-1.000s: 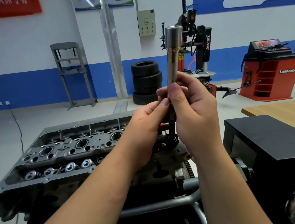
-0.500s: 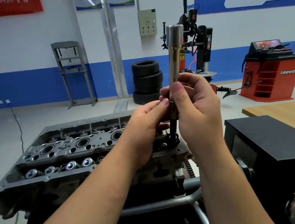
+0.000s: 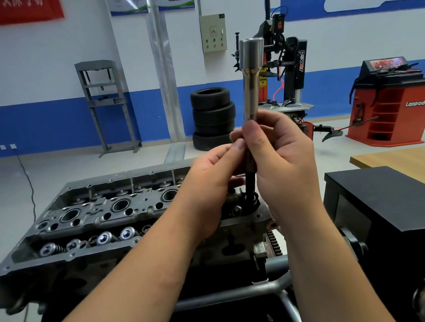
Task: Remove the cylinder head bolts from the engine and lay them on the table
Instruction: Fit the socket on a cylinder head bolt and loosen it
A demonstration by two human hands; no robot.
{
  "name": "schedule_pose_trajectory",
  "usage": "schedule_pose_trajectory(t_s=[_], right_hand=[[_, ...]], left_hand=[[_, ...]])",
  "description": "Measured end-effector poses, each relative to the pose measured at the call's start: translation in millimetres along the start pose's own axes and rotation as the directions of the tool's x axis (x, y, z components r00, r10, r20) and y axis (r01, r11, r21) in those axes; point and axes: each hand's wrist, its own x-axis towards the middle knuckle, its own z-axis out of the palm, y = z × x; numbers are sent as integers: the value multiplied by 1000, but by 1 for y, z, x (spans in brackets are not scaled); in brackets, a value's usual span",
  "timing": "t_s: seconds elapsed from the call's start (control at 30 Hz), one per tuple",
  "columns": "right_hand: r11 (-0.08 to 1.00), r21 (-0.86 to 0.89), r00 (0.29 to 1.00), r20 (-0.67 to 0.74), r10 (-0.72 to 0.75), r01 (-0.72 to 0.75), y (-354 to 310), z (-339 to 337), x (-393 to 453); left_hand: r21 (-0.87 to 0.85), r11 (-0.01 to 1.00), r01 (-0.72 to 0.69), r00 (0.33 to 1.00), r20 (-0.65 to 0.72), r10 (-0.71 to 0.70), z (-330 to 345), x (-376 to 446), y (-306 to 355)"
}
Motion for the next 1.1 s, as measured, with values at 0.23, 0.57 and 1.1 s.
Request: schedule_pose_trajectory(t_s=[0.23, 0.57, 1.1], right_hand=[[999, -32, 999, 36, -29, 30, -5, 2, -2], [996, 87, 1000, -18, -1, 2, -2, 2, -1], [999, -12, 997, -74, -34, 33, 4, 7, 0]], left_hand=[[-29, 999, -40, 998, 53, 42, -2, 2, -2], [-21, 1000, 14, 999, 39, -13, 0, 0, -1], [-17, 1000, -2, 1000, 22, 2, 2, -1, 1]])
